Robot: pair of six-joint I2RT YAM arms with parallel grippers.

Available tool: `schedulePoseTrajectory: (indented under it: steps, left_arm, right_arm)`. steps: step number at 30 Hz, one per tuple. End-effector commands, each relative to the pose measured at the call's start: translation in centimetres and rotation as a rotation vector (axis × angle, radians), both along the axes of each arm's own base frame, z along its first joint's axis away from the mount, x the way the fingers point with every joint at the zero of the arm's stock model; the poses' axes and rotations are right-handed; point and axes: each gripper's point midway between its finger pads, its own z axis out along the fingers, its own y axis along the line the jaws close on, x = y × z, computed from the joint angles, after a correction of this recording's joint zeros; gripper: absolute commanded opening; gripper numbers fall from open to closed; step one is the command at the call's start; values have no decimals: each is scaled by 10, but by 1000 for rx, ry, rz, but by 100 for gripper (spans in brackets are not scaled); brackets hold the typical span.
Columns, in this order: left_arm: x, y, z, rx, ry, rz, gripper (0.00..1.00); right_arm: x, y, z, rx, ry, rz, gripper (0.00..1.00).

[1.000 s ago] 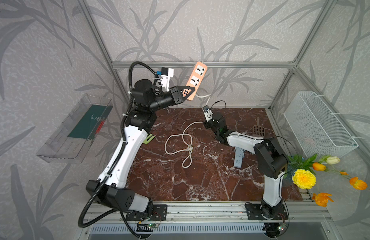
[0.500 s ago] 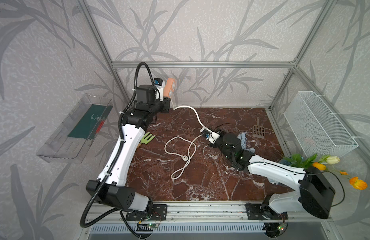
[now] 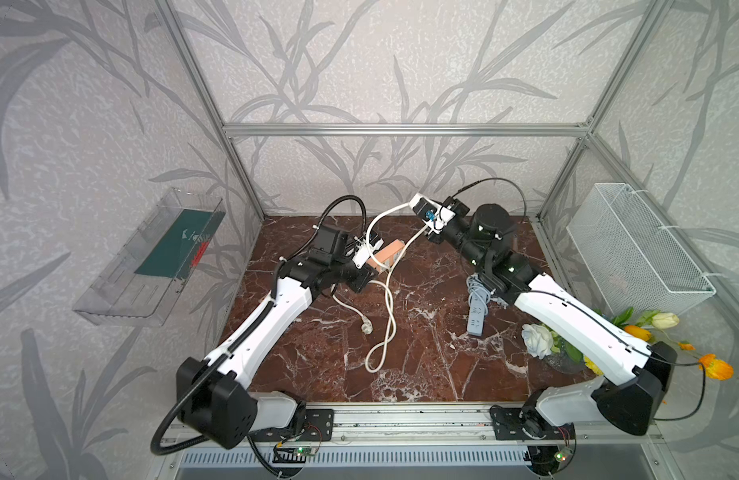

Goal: Wrap the cord around the power strip
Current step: Wrap the power cord around the power strip.

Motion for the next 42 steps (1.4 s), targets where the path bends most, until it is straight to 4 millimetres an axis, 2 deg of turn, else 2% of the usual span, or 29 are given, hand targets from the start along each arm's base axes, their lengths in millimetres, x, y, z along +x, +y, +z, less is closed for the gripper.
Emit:
schedulePoseTrajectory:
  steps: [1, 4, 6, 8, 11, 13, 15, 17, 19, 22, 24, 26, 28, 30, 32, 34, 36, 38, 40, 42]
  left_arm:
    - [-37, -27, 56, -173, -144, -219, 0]
    - [-57, -33, 79, -215, -153, -297, 0]
    - [-72, -42, 105, -314, -159, -371, 0]
    - [-85, -49, 127, -396, -174, -428, 0]
    - [-98, -48, 157, -474, -233, -465, 0]
    - [-102, -43, 175, -510, -290, -428, 0]
    - [-107, -36, 194, -540, -371, -415, 0]
    - [-110, -33, 207, -566, -394, -413, 0]
    - [-101, -30, 214, -572, -420, -363, 0]
    - [-74, -15, 224, -561, -492, -212, 0]
    - [-52, 1, 232, -558, -539, -90, 0]
    - [-27, 18, 234, -551, -560, 44, 0]
    - [-3, 33, 230, -537, -562, 160, 0]
    - [23, 47, 214, -463, -539, 278, 0]
    - [46, 66, 189, -312, -519, 401, 0]
    - [65, 90, 161, -113, -508, 511, 0]
    - [78, 115, 128, 89, -463, 606, 0]
    - [85, 129, 98, 228, -390, 651, 0]
    - [87, 128, 69, 302, -304, 627, 0]
    - [86, 116, 43, 364, -224, 574, 0]
  right_arm:
    - [9, 3, 2, -11, 76, 42, 0]
    - [24, -5, -3, -4, 134, 45, 0]
    - [32, -6, -2, 39, 175, 67, 0]
    - [43, -3, -12, 62, 227, 80, 0]
    - [73, -10, -39, 110, 318, 45, 0]
    - [87, -12, -57, 157, 379, 36, 0]
    - [100, -6, -91, 177, 453, 27, 0]
    - [106, -1, -114, 209, 510, 21, 0]
    - [111, 1, -136, 261, 555, 7, 0]
    - [112, 0, -175, 321, 628, -51, 0]
    - [100, 8, -203, 319, 678, -69, 0]
    - [79, 22, -228, 274, 706, -67, 0]
    - [54, 34, -248, 226, 716, -65, 0]
    - [25, 43, -264, 154, 708, -54, 0]
    - [4, 41, -265, 78, 662, -64, 0]
    - [-9, 31, -263, 1, 612, -93, 0]
    - [-19, 17, -251, -66, 546, -119, 0]
    - [-29, 11, -229, -135, 458, -119, 0]
    - [-43, 16, -200, -198, 346, -79, 0]
    - [-58, 26, -163, -217, 214, -27, 0]
